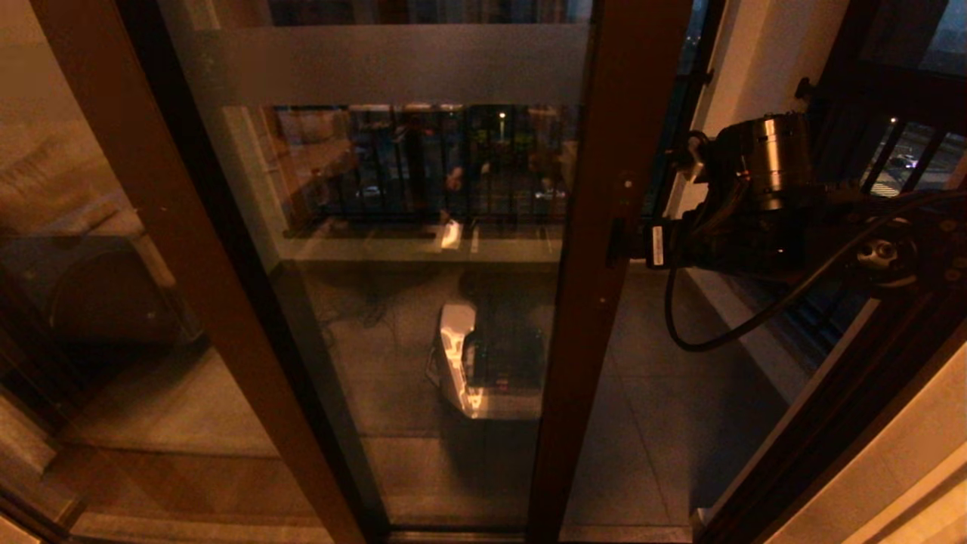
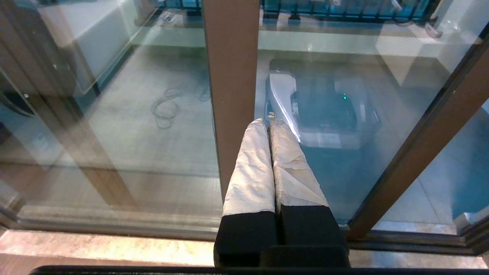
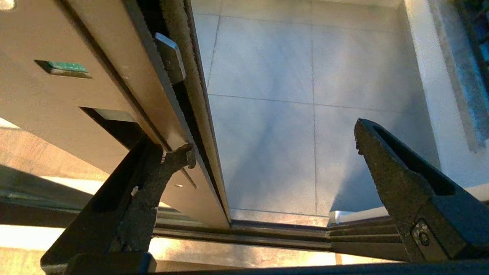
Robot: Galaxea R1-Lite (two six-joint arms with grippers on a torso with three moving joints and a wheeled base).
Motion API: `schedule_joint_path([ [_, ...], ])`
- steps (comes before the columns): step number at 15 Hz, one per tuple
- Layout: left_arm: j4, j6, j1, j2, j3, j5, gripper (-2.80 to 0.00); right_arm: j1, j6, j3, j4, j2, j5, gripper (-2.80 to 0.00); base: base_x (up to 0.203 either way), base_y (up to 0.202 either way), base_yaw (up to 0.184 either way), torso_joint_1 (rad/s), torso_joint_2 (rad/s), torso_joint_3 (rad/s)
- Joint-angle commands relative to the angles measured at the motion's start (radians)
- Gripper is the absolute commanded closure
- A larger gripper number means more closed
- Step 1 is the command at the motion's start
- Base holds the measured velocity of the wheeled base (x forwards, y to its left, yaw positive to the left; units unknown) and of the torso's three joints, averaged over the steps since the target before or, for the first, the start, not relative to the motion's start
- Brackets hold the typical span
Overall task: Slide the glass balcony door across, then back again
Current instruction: Close the slid door
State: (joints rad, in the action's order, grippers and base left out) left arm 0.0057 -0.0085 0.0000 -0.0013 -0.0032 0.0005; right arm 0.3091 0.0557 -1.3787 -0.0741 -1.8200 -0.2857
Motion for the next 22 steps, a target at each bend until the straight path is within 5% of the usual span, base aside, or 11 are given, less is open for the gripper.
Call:
schedule_joint_path([
  [1, 0.000, -0.001, 0.000, 0.001, 0.000, 0.001, 0.00, -0.016, 0.001, 0.001, -0.004, 0.001, -0.001, -2.80, 0.000, 0.000, 0.000, 0.000, 0.00, 0.000],
  [22, 0.000, -0.001, 0.000, 0.001, 0.000, 0.000, 0.00, -0.082, -0.002, 0.066, -0.021, 0.041, 0.017, -2.80, 0.000, 0.000, 0.000, 0.000, 0.00, 0.000],
])
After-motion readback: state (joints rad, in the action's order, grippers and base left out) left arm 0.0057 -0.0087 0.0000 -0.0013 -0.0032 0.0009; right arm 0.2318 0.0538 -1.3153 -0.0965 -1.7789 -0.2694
